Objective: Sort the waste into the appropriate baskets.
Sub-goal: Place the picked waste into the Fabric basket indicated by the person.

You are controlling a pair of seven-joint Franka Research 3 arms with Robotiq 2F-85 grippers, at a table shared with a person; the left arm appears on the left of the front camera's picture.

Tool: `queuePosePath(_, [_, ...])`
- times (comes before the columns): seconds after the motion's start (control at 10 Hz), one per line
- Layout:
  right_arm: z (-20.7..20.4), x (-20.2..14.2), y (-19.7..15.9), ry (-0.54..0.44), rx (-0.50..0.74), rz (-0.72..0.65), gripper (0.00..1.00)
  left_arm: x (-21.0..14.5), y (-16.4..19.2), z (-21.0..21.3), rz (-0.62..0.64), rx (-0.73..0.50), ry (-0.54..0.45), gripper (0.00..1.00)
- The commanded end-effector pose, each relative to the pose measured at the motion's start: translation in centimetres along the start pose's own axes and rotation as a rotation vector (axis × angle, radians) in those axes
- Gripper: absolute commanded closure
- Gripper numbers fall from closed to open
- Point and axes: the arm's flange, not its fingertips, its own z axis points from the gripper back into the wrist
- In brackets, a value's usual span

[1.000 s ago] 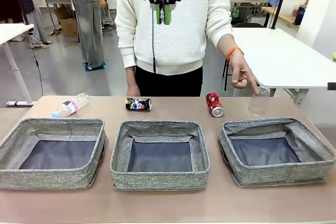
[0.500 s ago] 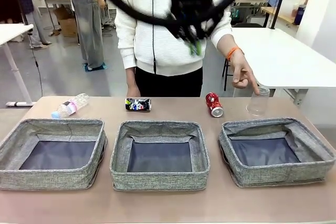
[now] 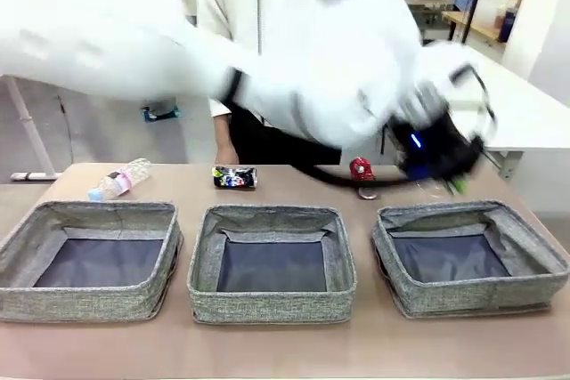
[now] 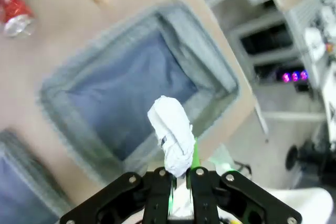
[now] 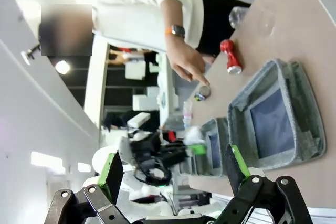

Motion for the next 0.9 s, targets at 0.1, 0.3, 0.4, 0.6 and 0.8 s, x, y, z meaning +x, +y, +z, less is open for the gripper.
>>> queuePosePath(0.1, [-1.57, -0.43, 0.27, 0.008, -0.035, 0.034, 0.00, 2.89, -1.77, -1.91, -0.071, 0.021, 0.182, 0.90])
queuePosePath(0.3, [-1.57, -0.43, 0.27, 0.008, -0.035, 0.034, 0.00, 2.95, -1.76, -1.53, -0.060, 0.042, 0.153, 0.90])
queuePosePath(0.4, [-1.57, -0.43, 0.27, 0.008, -0.035, 0.034, 0.00, 2.93, -1.71, -1.44, -0.054, 0.048, 0.148, 0.90])
queuePosePath(0.6, [-1.57, -0.43, 0.27, 0.008, -0.035, 0.034, 0.00, 2.95, -1.66, -1.34, -0.055, 0.060, 0.139, 0.90])
queuePosePath(0.8, [-1.57, -0.43, 0.27, 0.008, -0.035, 0.034, 0.00, 2.94, -1.57, -1.24, -0.069, 0.064, 0.150, 0.33])
